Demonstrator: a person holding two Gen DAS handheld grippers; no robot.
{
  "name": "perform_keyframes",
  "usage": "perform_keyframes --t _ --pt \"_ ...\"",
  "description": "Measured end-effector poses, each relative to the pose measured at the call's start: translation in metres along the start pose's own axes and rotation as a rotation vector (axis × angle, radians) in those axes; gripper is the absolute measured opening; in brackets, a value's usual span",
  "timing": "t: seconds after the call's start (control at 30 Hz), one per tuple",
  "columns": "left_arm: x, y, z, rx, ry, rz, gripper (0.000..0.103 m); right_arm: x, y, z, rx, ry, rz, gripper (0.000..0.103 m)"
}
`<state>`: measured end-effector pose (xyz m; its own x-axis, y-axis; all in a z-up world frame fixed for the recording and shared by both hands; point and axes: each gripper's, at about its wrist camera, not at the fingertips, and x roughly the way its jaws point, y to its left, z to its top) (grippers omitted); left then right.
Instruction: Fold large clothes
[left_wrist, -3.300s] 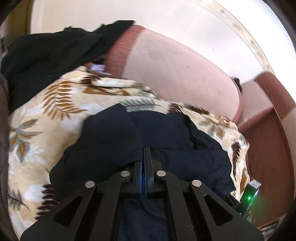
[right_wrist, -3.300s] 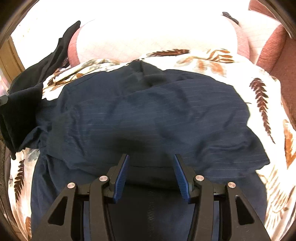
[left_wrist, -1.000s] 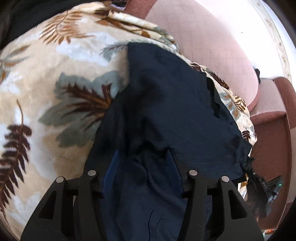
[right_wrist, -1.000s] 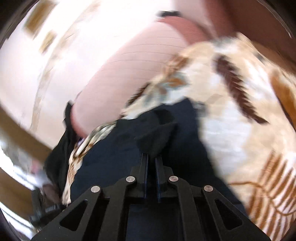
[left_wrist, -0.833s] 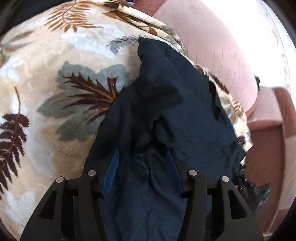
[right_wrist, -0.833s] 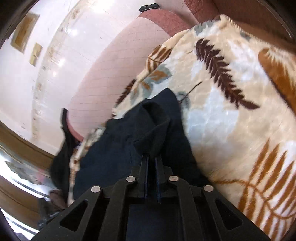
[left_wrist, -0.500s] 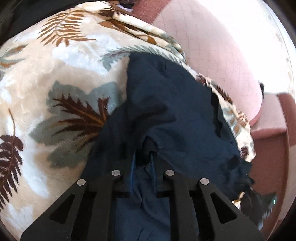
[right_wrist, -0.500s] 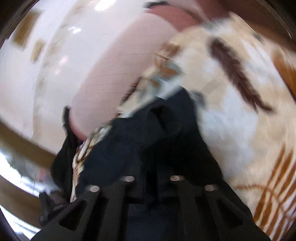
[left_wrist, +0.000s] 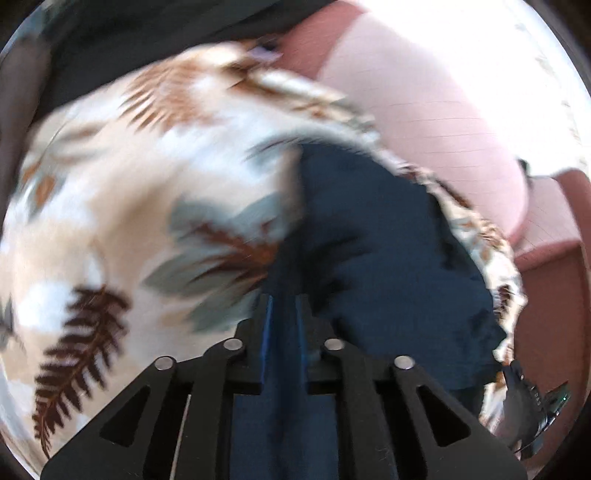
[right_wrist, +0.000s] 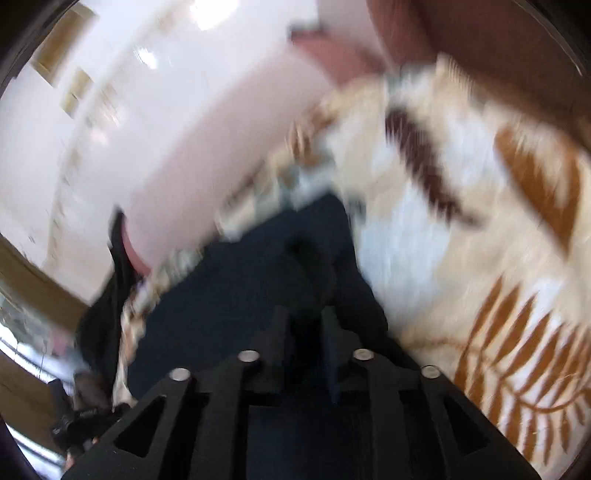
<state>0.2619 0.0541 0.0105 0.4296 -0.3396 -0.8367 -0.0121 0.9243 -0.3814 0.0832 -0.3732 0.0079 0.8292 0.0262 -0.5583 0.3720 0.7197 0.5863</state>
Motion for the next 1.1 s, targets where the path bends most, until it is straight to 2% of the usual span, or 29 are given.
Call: perform_keyframes --t 0.07,0.1,0.17,0.23,0.27,0.3,0.33,0.4,0.53,0.63,0.7,0.77,0.83,0.97,1.1 --pt "-0.001 -0.022 0.007 0.042 -0.038 -0.01 0.046 0.003 0.013 0.004 -0.04 0.007 0.035 0.031" --pt "0.004 -0.036 0.011 0.072 -0.05 0.0 0.05 0.008 0.018 0.004 -0.061 0.018 0.036 0.031" --pt "0.023 -0.055 0.014 0.139 -0.041 0.047 0.052 0.022 0.02 0.003 -0.08 0.045 0.021 0.031" --pt "0.052 -0.06 0.014 0.173 0.003 0.154 0.052 0.047 0.01 -0.003 -0.07 0.109 -0.049 0.03" --pt "0.073 -0.056 0.012 0.173 0.057 0.214 0.052 0.053 0.007 -0.009 -0.072 0.146 -0.082 0.03" --pt "0.095 -0.048 0.008 0.159 0.132 0.248 0.052 0.07 -0.001 -0.014 -0.083 0.209 -0.13 0.024" --pt "0.104 -0.038 0.005 0.137 0.163 0.238 0.054 0.077 -0.004 -0.017 -0.1 0.224 -0.15 0.019" --pt "0.093 -0.039 0.001 0.163 0.094 0.224 0.055 0.077 0.0 -0.016 -0.14 0.218 -0.158 0.018" --pt "0.079 -0.042 -0.01 0.204 0.129 0.207 0.055 0.066 0.016 -0.016 -0.177 0.256 -0.178 0.022" --pt "0.057 -0.043 -0.032 0.236 0.136 0.169 0.054 0.047 0.022 -0.03 -0.189 0.337 -0.168 0.028" --pt "0.043 -0.04 -0.053 0.261 0.162 0.155 0.054 0.034 0.016 -0.046 -0.185 0.423 -0.176 0.037" --pt "0.033 -0.04 -0.083 0.288 0.204 0.13 0.054 0.019 0.014 -0.068 -0.184 0.514 -0.182 0.037" --pt "0.021 -0.037 -0.108 0.317 0.224 0.124 0.054 -0.001 0.012 -0.091 -0.207 0.561 -0.187 0.037" --pt "-0.006 -0.031 -0.152 0.365 0.231 0.112 0.054 -0.041 0.009 -0.124 -0.228 0.602 -0.19 0.043" --pt "-0.029 -0.026 -0.184 0.409 0.222 0.132 0.054 -0.081 0.0 -0.147 -0.246 0.601 -0.195 0.044"
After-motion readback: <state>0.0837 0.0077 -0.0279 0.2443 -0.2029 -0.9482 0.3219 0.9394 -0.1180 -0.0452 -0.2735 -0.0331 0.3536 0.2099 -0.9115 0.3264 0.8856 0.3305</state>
